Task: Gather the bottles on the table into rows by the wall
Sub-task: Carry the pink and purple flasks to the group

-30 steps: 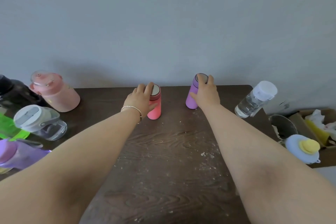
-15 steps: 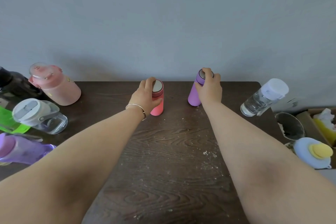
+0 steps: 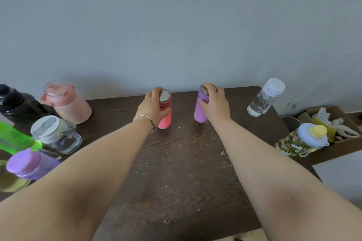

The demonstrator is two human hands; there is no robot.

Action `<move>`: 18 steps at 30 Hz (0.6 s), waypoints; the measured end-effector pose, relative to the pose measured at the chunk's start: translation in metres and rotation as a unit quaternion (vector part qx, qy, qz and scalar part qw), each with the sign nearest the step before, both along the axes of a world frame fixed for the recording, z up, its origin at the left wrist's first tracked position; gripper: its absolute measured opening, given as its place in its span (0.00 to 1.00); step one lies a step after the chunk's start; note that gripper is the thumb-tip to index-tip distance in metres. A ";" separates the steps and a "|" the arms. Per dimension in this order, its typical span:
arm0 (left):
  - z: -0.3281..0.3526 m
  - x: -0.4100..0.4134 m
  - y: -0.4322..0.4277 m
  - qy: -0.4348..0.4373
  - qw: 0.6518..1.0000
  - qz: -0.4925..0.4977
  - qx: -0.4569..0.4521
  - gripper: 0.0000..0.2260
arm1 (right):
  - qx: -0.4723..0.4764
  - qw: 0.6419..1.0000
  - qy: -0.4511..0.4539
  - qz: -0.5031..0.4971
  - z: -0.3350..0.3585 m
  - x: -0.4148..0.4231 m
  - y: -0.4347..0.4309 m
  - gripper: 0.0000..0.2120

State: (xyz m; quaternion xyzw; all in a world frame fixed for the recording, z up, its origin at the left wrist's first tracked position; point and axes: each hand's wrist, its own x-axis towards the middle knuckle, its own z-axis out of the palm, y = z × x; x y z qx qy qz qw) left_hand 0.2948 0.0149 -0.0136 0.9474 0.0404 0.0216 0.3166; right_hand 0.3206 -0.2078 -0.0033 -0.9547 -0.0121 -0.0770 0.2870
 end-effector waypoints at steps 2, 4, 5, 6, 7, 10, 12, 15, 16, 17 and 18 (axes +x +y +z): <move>0.005 -0.011 0.006 -0.007 1.000 -0.006 -0.003 0.30 | 0.000 1.000 -0.004 -0.005 0.003 -0.020 0.006 0.24; 0.009 -0.023 0.010 -0.012 1.000 -0.012 -0.004 0.29 | -0.002 1.000 -0.007 -0.006 0.006 -0.040 0.012 0.24; 0.011 -0.029 0.012 -0.013 1.000 -0.014 -0.005 0.29 | -0.003 1.000 -0.006 -0.006 0.008 -0.049 0.014 0.25; 0.012 -0.035 0.013 -0.014 1.000 -0.016 -0.007 0.29 | -0.003 1.000 -0.005 -0.006 0.009 -0.058 0.016 0.25; 0.014 -0.042 0.014 -0.017 1.000 -0.017 -0.008 0.29 | -0.002 1.000 -0.006 -0.005 0.010 -0.067 0.017 0.25; 0.018 -0.065 0.015 -0.029 0.999 -0.014 -0.017 0.29 | 0.005 1.000 -0.011 0.000 0.016 -0.092 0.021 0.26; 0.021 -0.083 0.015 -0.029 0.999 -0.006 -0.026 0.29 | 0.010 1.000 -0.012 0.003 0.018 -0.107 0.024 0.26; 0.024 -0.114 0.017 -0.030 0.999 0.015 -0.036 0.29 | 0.022 1.000 -0.016 0.014 0.021 -0.131 0.027 0.26; 0.024 -0.125 0.018 -0.032 0.999 0.022 -0.036 0.29 | 0.025 0.999 -0.017 0.018 0.022 -0.139 0.028 0.26; 0.025 -0.138 0.019 -0.035 0.998 0.031 -0.036 0.29 | 0.028 0.999 -0.018 0.024 0.022 -0.149 0.028 0.26; 0.026 -0.150 0.019 -0.036 0.998 0.040 -0.035 0.28 | 0.032 0.999 -0.019 0.031 0.022 -0.160 0.028 0.26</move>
